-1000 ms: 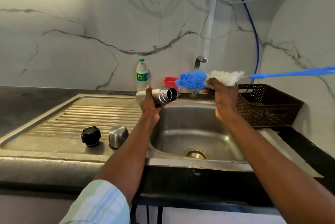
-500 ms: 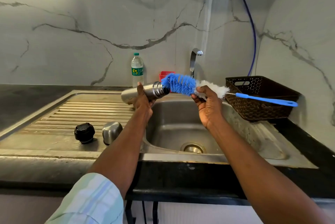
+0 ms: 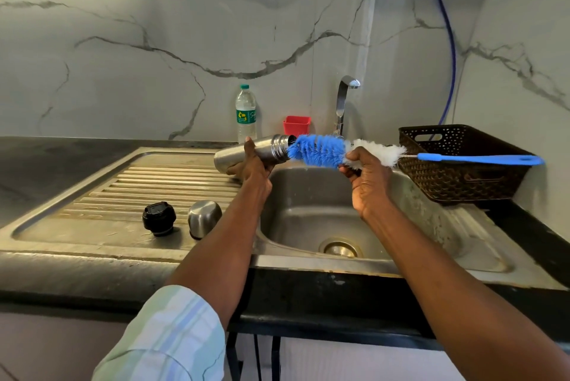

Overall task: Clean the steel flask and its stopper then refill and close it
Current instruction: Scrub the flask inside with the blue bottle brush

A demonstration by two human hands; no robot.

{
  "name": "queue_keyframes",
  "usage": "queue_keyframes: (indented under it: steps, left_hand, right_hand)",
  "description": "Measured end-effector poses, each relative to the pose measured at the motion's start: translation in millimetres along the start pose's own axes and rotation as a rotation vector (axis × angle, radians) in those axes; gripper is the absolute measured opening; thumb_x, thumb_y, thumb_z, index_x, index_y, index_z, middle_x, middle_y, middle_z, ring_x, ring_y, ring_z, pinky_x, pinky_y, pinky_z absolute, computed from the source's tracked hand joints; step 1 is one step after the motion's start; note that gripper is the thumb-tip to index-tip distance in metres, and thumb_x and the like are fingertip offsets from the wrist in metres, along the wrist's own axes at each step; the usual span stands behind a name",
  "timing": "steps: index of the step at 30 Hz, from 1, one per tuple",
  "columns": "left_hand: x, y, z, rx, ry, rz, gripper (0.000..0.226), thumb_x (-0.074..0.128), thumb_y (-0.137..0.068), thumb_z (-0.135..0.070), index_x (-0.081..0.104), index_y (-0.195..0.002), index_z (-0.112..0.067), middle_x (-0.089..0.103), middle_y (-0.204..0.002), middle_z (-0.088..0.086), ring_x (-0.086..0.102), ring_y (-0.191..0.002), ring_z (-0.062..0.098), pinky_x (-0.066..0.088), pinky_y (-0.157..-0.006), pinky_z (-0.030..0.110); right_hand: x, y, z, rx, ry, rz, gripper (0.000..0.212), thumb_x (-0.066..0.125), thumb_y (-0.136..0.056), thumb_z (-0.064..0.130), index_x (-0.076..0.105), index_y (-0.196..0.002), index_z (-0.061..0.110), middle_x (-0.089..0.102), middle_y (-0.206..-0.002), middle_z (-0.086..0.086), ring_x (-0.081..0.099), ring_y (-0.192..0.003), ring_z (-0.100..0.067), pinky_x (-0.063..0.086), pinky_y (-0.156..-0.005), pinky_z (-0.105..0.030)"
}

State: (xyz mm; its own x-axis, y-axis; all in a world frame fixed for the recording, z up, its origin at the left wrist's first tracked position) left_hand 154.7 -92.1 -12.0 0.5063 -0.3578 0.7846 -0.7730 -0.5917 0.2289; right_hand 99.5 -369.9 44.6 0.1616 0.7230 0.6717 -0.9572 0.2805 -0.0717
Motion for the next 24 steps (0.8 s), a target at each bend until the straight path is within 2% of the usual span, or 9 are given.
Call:
queue_keyframes:
  steps: [3, 7, 9, 13, 17, 20, 24]
  left_hand:
    - [4, -1, 1, 0.003, -0.032, 0.05, 0.097, 0.082, -0.079, -0.032, 0.018, -0.15, -0.015, 0.057, -0.127, 0.022, 0.068, -0.097, 0.033, 0.062, -0.067, 0.047]
    - [12, 1, 3, -0.03, 0.026, 0.107, 0.088, 0.082, -0.08, -0.022, 0.025, -0.146, -0.014, 0.06, -0.126, 0.021, 0.069, -0.088, 0.029, 0.062, -0.065, 0.048]
    - [12, 2, 3, -0.031, 0.01, 0.101, 0.086, 0.083, -0.078, -0.02, 0.027, -0.144, -0.012, 0.06, -0.125, 0.021, 0.069, -0.09, 0.03, 0.062, -0.067, 0.048]
    - [15, 5, 2, -0.007, -0.076, 0.134, 0.077, 0.084, -0.076, -0.018, 0.037, -0.135, -0.003, 0.063, -0.119, 0.022, 0.071, -0.092, 0.032, 0.062, -0.068, 0.046]
    - [23, 6, 11, -0.017, -0.133, 0.192, 0.071, 0.085, -0.074, -0.015, 0.044, -0.13, -0.001, 0.066, -0.117, 0.022, 0.071, -0.094, 0.033, 0.06, -0.08, 0.052]
    - [23, 4, 17, -0.016, -0.185, 0.191, 0.062, 0.085, -0.074, -0.018, 0.05, -0.123, -0.002, 0.068, -0.114, 0.019, 0.071, -0.095, 0.032, 0.059, -0.085, 0.052]
    - [27, 13, 29, -0.042, -0.195, 0.203, 0.053, 0.081, -0.079, -0.017, 0.05, -0.12, -0.003, 0.067, -0.104, 0.015, 0.07, -0.087, 0.028, 0.059, -0.086, 0.049]
  right_hand:
    - [3, -1, -7, 0.027, 0.008, 0.035, 0.016, 0.062, -0.074, -0.009, 0.058, -0.068, 0.005, 0.06, -0.077, -0.008, 0.059, -0.055, -0.013, 0.051, -0.05, -0.021]
    - [2, 1, -15, 0.069, -0.006, 0.044, 0.017, 0.062, -0.076, -0.01, 0.059, -0.066, 0.004, 0.062, -0.072, -0.006, 0.06, -0.054, -0.012, 0.052, -0.052, -0.02]
    - [-2, 1, -17, 0.062, 0.009, 0.019, 0.016, 0.063, -0.075, -0.011, 0.06, -0.068, 0.003, 0.063, -0.069, -0.005, 0.059, -0.052, -0.011, 0.052, -0.052, -0.02]
    - [-6, 2, -30, 0.082, 0.091, 0.014, 0.011, 0.067, -0.072, -0.009, 0.064, -0.077, 0.0, 0.066, -0.075, -0.009, 0.06, -0.056, -0.013, 0.052, -0.053, -0.02]
    - [-5, 5, -39, 0.125, 0.129, 0.016, 0.008, 0.068, -0.074, -0.008, 0.066, -0.08, -0.003, 0.065, -0.071, -0.009, 0.058, -0.055, -0.014, 0.053, -0.054, -0.02]
    - [-9, 6, -49, 0.159, 0.132, -0.01, 0.015, 0.071, -0.074, -0.006, 0.067, -0.089, -0.003, 0.066, -0.077, -0.009, 0.059, -0.065, -0.013, 0.05, -0.052, -0.016]
    - [-7, 9, -62, 0.185, 0.184, -0.018, 0.045, 0.078, -0.073, 0.006, 0.066, -0.117, 0.005, 0.07, -0.096, -0.004, 0.061, -0.075, -0.007, 0.045, -0.053, -0.017]
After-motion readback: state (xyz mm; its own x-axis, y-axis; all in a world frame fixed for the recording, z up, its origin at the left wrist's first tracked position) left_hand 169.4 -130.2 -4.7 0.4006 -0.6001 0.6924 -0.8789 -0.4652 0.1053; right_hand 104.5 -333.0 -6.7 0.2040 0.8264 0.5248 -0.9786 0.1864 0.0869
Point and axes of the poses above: each hand's wrist, its own y-axis away from the middle knuckle, its own x-axis out of the palm, z = x × y, the point moved 10 cm from there along -y, towards the middle knuckle
